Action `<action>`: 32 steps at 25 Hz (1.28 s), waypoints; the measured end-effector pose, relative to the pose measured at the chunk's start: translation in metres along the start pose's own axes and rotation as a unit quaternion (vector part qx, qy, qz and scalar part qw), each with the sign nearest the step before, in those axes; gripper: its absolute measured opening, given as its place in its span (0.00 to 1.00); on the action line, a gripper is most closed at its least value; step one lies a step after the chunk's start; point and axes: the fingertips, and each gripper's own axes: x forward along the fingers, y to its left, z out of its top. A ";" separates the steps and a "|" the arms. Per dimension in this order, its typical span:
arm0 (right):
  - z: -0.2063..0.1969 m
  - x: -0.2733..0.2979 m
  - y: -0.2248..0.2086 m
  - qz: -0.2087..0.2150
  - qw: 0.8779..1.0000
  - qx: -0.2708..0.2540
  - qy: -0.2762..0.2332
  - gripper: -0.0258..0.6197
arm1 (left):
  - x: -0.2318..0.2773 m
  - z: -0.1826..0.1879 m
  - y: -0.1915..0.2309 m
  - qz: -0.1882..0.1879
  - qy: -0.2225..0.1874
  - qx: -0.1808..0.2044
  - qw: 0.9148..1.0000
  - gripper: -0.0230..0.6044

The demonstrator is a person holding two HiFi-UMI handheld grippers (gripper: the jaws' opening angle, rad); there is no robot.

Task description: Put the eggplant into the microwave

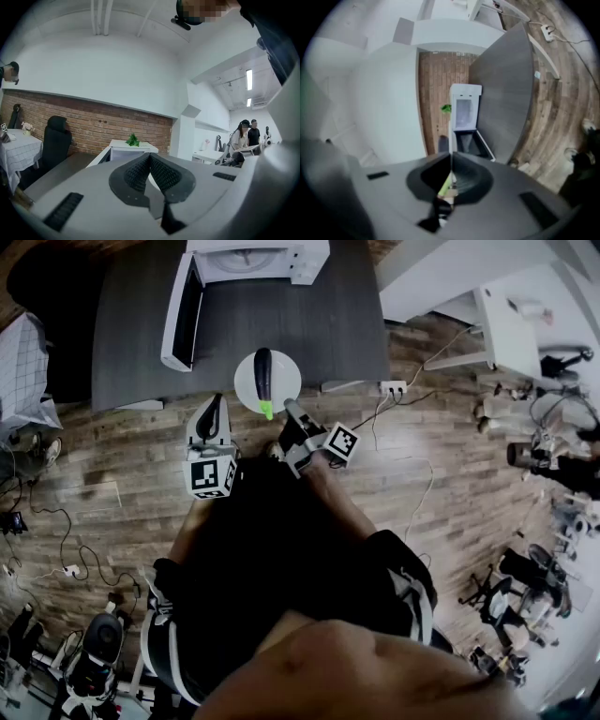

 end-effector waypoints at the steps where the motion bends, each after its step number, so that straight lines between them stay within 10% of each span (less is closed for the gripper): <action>1: 0.000 0.000 -0.001 -0.001 1.000 0.001 0.000 0.10 | 0.000 -0.002 0.000 0.000 0.000 0.001 1.000 0.09; 32: 0.029 -0.018 -0.009 0.001 1.000 0.011 0.027 0.10 | 0.015 -0.007 -0.040 0.019 0.001 0.006 1.000 0.09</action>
